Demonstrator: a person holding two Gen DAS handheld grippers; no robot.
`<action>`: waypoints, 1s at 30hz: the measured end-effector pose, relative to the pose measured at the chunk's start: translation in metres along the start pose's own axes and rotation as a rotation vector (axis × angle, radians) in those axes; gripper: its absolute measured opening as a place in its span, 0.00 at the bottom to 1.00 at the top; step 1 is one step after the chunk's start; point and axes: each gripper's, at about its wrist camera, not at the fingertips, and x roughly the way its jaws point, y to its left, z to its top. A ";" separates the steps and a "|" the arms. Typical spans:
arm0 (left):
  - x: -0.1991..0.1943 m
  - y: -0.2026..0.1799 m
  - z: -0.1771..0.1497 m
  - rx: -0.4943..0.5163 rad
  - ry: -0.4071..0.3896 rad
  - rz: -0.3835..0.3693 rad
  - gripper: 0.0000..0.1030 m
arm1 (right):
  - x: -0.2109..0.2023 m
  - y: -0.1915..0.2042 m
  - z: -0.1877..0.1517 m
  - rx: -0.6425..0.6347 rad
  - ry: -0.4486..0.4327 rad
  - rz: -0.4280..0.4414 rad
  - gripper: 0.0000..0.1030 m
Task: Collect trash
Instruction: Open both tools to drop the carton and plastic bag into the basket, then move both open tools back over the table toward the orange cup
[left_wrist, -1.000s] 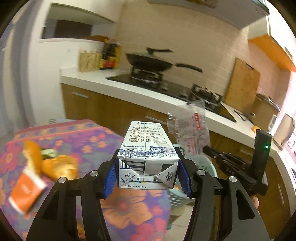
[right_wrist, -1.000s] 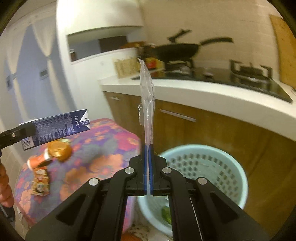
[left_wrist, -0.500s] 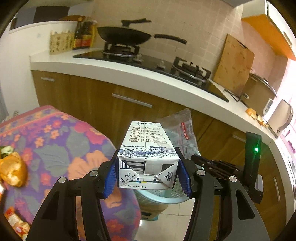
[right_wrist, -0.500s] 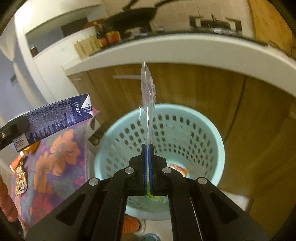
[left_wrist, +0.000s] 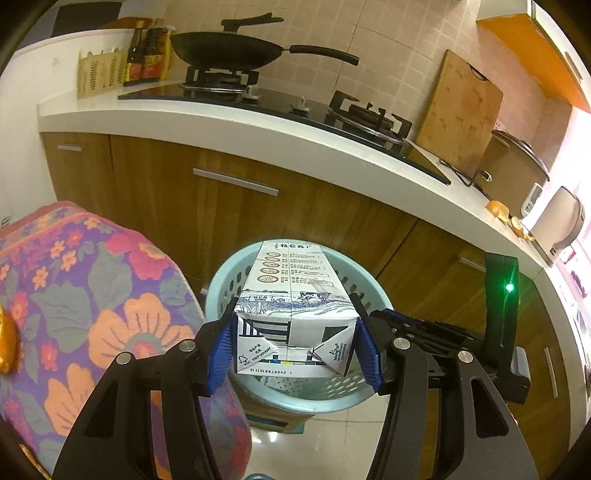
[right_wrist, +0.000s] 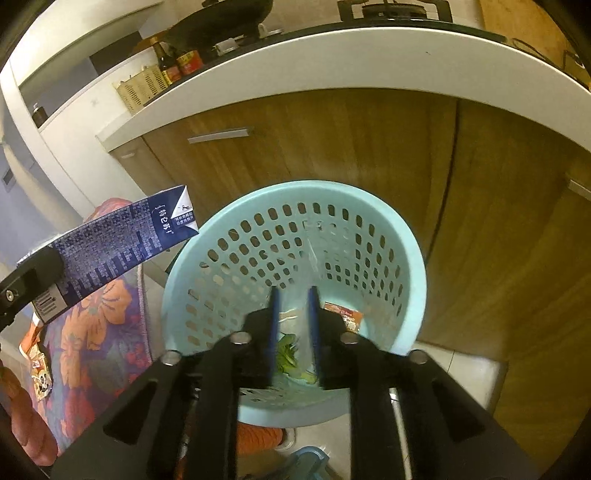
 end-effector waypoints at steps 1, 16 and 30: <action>0.001 -0.001 0.000 0.001 0.003 -0.001 0.53 | -0.001 -0.002 0.000 0.010 -0.006 0.003 0.32; 0.004 0.007 -0.012 -0.024 0.031 -0.043 0.62 | -0.035 -0.002 0.007 0.025 -0.111 0.030 0.47; -0.089 0.023 0.006 0.015 -0.146 0.009 0.69 | -0.081 0.076 0.010 -0.149 -0.241 0.148 0.47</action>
